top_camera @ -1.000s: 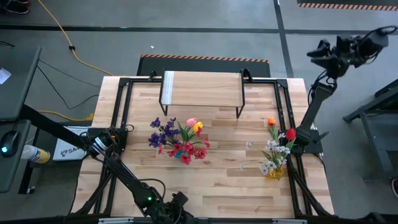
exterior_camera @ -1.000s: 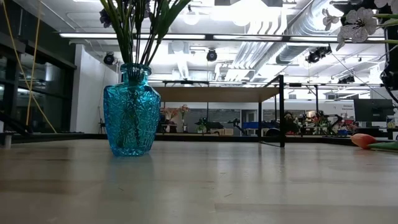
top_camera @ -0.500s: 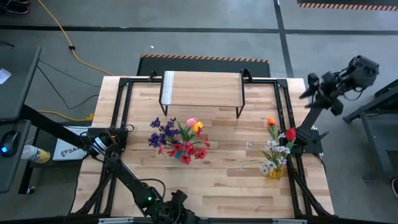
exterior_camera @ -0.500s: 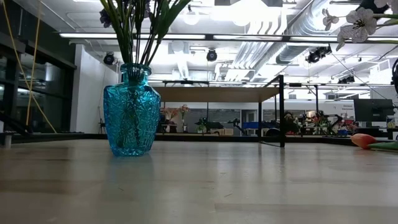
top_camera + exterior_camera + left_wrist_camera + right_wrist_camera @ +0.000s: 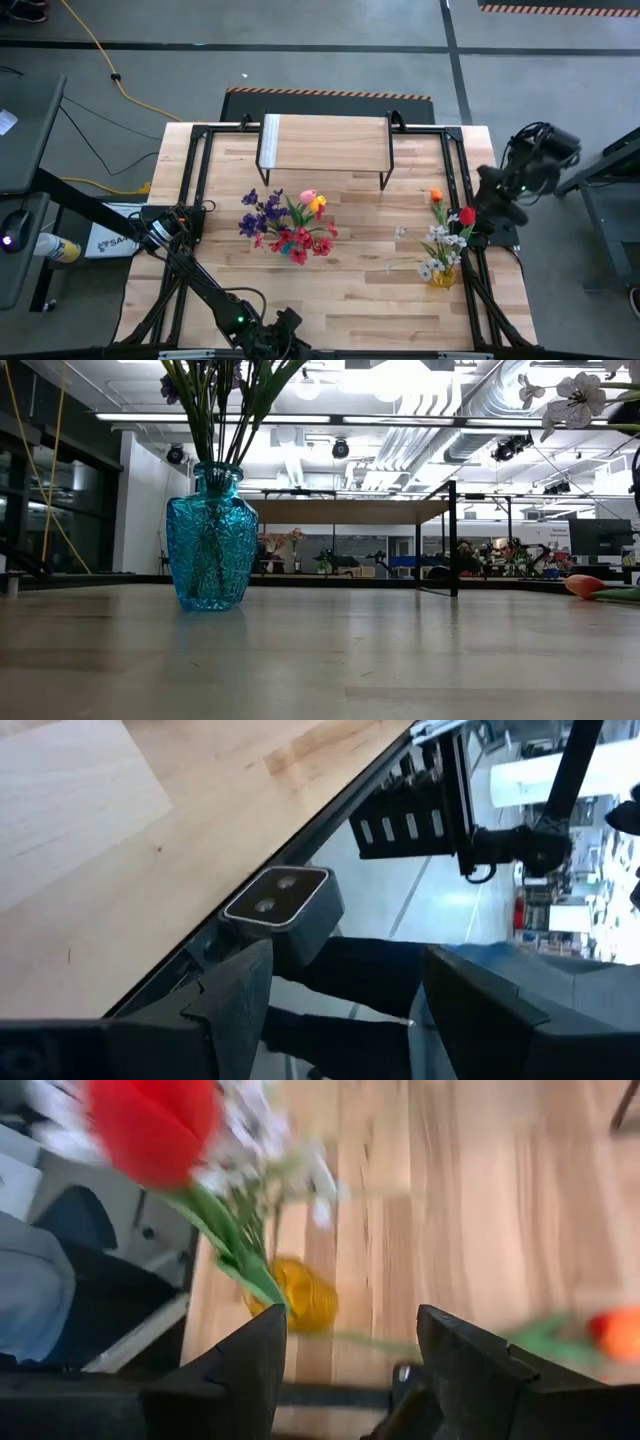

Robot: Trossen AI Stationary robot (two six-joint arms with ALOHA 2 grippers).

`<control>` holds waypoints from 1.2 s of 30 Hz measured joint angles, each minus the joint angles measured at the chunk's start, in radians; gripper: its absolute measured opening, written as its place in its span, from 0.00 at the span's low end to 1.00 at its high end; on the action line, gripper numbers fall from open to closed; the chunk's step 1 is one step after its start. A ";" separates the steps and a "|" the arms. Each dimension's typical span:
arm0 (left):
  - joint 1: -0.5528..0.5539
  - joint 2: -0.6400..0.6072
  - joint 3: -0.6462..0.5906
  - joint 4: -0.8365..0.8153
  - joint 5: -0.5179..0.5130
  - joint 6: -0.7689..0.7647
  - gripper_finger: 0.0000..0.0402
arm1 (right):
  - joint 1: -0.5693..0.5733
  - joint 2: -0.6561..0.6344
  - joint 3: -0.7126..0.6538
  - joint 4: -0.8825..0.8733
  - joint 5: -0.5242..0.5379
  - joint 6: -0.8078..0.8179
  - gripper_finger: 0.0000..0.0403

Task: Pick and place flowers into a vace then onto a shelf
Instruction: Adjust the vases

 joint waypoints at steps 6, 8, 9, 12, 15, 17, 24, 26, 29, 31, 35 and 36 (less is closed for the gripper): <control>0.000 0.000 0.000 0.000 0.000 0.001 0.71 | 0.001 0.000 -0.133 0.000 -0.069 0.229 0.54; 0.000 0.000 0.000 0.000 0.000 0.001 0.71 | 0.001 0.000 -0.158 0.000 -0.074 0.257 0.54; 0.000 0.000 0.000 0.000 0.000 0.001 0.71 | 0.001 0.000 -0.167 0.000 -0.071 0.272 0.54; 0.000 0.000 0.000 0.000 0.000 0.001 0.71 | 0.001 0.001 -0.180 0.001 -0.056 0.325 0.54; 0.000 0.000 0.000 0.000 0.000 0.001 0.71 | 0.001 0.001 -0.181 0.007 -0.035 0.386 0.54; 0.000 0.000 0.000 0.000 0.000 0.001 0.71 | 0.001 0.001 -0.181 0.021 -0.004 0.424 0.54; 0.000 0.000 0.000 0.000 0.000 0.001 0.71 | 0.000 0.001 -0.181 0.011 0.020 0.597 0.54; 0.000 0.000 0.000 0.000 -0.001 0.010 0.71 | 0.000 0.002 -0.181 0.002 0.010 0.619 0.54; 0.000 0.000 0.000 0.000 -0.001 0.024 0.71 | 0.000 0.002 -0.181 0.019 0.035 0.625 0.54; 0.000 0.000 0.000 0.000 -0.001 0.026 0.71 | 0.000 0.002 -0.181 0.056 0.061 0.618 0.54; 0.000 0.000 0.000 -0.001 -0.001 0.027 0.71 | 0.000 0.002 -0.181 0.089 0.092 0.608 0.54; 0.000 0.000 0.000 -0.001 -0.001 0.026 0.71 | 0.000 0.005 -0.181 0.085 0.092 0.608 0.54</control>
